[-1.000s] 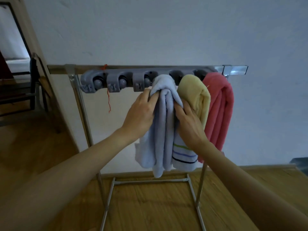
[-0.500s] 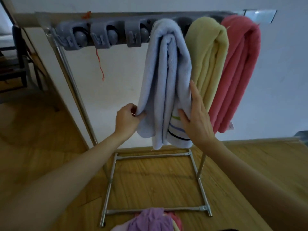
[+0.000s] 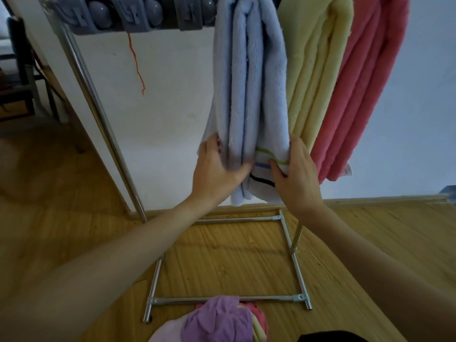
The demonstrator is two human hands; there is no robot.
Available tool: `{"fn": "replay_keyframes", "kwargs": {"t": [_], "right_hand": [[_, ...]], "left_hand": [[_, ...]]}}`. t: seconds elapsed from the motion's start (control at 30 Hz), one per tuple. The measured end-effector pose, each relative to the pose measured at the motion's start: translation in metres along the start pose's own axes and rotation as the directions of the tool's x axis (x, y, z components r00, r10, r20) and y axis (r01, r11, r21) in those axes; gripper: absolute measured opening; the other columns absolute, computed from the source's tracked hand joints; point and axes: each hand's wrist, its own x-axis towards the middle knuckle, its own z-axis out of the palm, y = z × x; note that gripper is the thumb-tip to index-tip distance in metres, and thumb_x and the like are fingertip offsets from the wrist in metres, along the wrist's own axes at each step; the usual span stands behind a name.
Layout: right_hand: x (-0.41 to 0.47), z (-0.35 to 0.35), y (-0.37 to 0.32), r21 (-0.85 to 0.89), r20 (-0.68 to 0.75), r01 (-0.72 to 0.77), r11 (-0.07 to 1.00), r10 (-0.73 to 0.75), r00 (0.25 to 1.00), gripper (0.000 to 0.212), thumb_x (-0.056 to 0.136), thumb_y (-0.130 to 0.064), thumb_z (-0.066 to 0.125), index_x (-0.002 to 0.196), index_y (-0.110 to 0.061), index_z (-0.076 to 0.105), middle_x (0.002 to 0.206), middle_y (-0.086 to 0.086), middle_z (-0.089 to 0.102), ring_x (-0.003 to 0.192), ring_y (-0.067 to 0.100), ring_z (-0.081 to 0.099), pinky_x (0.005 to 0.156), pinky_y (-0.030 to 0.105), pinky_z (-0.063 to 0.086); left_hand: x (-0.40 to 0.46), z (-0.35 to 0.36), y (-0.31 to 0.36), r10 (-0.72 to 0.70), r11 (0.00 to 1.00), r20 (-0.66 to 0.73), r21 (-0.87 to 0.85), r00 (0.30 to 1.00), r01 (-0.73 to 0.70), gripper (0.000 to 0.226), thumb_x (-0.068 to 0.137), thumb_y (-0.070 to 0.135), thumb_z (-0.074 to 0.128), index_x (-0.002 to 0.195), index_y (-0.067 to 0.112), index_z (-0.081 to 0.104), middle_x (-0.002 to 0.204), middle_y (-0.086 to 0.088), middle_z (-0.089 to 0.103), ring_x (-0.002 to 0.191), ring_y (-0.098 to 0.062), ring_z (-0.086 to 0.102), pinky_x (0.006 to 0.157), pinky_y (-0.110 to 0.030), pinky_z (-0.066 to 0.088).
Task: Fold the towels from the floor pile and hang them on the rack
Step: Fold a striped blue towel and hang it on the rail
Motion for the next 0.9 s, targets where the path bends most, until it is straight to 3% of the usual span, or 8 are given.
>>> {"fn": "replay_keyframes", "kwargs": {"t": [0.1, 0.2, 0.37, 0.47, 0.57, 0.63, 0.73, 0.9], "right_hand": [[-0.004, -0.003, -0.002, 0.012, -0.006, -0.071, 0.997, 0.071, 0.997, 0.035, 0.089, -0.007, 0.060, 0.122, -0.003, 0.049, 0.109, 0.004, 0.060, 0.095, 0.008, 0.051, 0.078, 0.022, 0.044], [-0.010, -0.005, -0.007, -0.002, 0.012, -0.144, 0.990, 0.144, 0.989, 0.024, 0.088, -0.009, 0.060, 0.110, -0.004, 0.054, 0.094, 0.004, 0.060, 0.085, 0.015, 0.054, 0.072, 0.028, 0.044], [-0.021, 0.001, -0.031, 0.034, 0.059, -0.096, 0.995, 0.094, 0.994, 0.005, 0.087, -0.001, 0.057, 0.092, -0.003, 0.055, 0.078, 0.002, 0.057, 0.071, 0.019, 0.054, 0.058, 0.029, 0.043], [-0.023, 0.015, -0.045, 0.046, 0.111, -0.082, 0.996, 0.076, 0.991, 0.007, 0.088, -0.001, 0.053, 0.094, -0.004, 0.052, 0.078, 0.006, 0.059, 0.068, 0.021, 0.056, 0.055, 0.036, 0.046], [-0.015, 0.031, -0.052, -0.017, 0.156, -0.060, 0.998, 0.061, 0.986, 0.012, 0.088, -0.001, 0.050, 0.088, -0.012, 0.045, 0.071, -0.001, 0.051, 0.061, 0.018, 0.050, 0.050, 0.033, 0.036], [-0.006, 0.041, -0.051, -0.140, 0.209, -0.046, 0.989, 0.075, 0.975, 0.005, 0.090, -0.005, 0.049, 0.094, -0.007, 0.049, 0.081, 0.006, 0.054, 0.068, 0.024, 0.053, 0.054, 0.035, 0.036], [0.006, 0.049, -0.045, -0.282, 0.261, -0.037, 0.959, 0.114, 0.959, 0.022, 0.094, -0.012, 0.052, 0.114, -0.003, 0.050, 0.100, 0.013, 0.057, 0.081, 0.026, 0.056, 0.061, 0.030, 0.033], [0.012, 0.051, -0.029, -0.184, 0.360, -0.046, 0.982, 0.111, 0.926, 0.021, 0.095, -0.013, 0.047, 0.109, 0.001, 0.051, 0.092, 0.014, 0.061, 0.075, 0.023, 0.055, 0.061, 0.031, 0.035]], "left_hand": [[0.002, 0.005, 0.015, -0.052, 0.989, -0.042, 0.134, 0.998, 0.058, 0.065, 0.071, 0.048, 0.076, 0.113, 0.011, 0.044, 0.105, -0.006, 0.053, 0.090, -0.020, 0.058, 0.068, -0.034, 0.054], [0.006, -0.003, 0.011, -0.068, 0.978, -0.064, 0.194, 0.996, 0.079, 0.045, 0.078, 0.030, 0.072, 0.106, 0.006, 0.046, 0.101, -0.010, 0.055, 0.085, -0.026, 0.059, 0.067, -0.037, 0.053], [0.008, -0.037, -0.004, -0.038, 0.954, -0.158, 0.287, 0.987, 0.083, 0.031, 0.081, 0.018, 0.068, 0.097, 0.006, 0.045, 0.092, -0.011, 0.048, 0.075, -0.019, 0.049, 0.053, -0.009, 0.031], [0.005, -0.057, -0.008, -0.008, 0.942, -0.176, 0.330, 0.984, 0.066, 0.029, 0.080, 0.014, 0.067, 0.093, 0.009, 0.042, 0.090, -0.010, 0.047, 0.071, -0.019, 0.046, 0.053, -0.012, 0.034], [0.005, -0.070, -0.011, -0.002, 0.935, -0.175, 0.348, 0.985, 0.063, 0.029, 0.082, 0.013, 0.068, 0.100, 0.004, 0.047, 0.095, -0.011, 0.048, 0.075, -0.020, 0.048, 0.057, -0.019, 0.038], [0.006, -0.074, -0.012, 0.005, 0.929, -0.172, 0.366, 0.985, 0.059, 0.031, 0.081, 0.013, 0.069, 0.102, 0.003, 0.048, 0.095, -0.010, 0.047, 0.076, -0.018, 0.048, 0.054, -0.012, 0.033], [0.006, -0.070, -0.013, 0.020, 0.925, -0.168, 0.377, 0.986, 0.046, 0.033, 0.081, 0.014, 0.069, 0.104, 0.002, 0.048, 0.097, -0.014, 0.051, 0.078, -0.020, 0.051, 0.059, -0.018, 0.042], [0.000, -0.046, -0.013, 0.048, 0.929, -0.090, 0.369, 0.995, -0.011, 0.034, 0.081, 0.014, 0.067, 0.107, 0.002, 0.048, 0.100, -0.018, 0.052, 0.082, -0.028, 0.054, 0.067, -0.032, 0.049]]}}
